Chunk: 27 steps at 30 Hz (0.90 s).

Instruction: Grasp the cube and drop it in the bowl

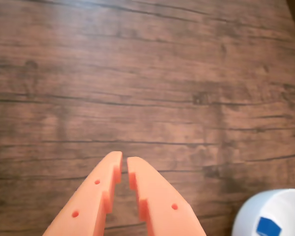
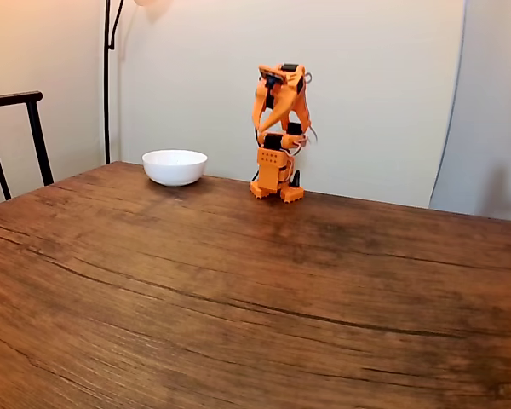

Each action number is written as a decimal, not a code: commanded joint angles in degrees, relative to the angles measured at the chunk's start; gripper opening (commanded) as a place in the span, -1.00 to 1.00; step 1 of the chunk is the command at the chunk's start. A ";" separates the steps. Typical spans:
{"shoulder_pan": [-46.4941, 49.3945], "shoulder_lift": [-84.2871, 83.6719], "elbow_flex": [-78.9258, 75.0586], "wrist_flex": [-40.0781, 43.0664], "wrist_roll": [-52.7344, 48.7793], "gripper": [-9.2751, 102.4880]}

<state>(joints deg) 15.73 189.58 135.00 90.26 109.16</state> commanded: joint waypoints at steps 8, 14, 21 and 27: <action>-9.23 0.88 13.89 -9.93 -1.32 -0.85; -10.11 0.88 20.39 -14.59 -1.41 -0.85; -10.37 0.88 28.48 -14.59 -5.71 -0.85; -10.37 0.88 34.72 -17.05 -7.56 -0.85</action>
<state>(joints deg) 5.62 190.55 169.01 75.06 101.95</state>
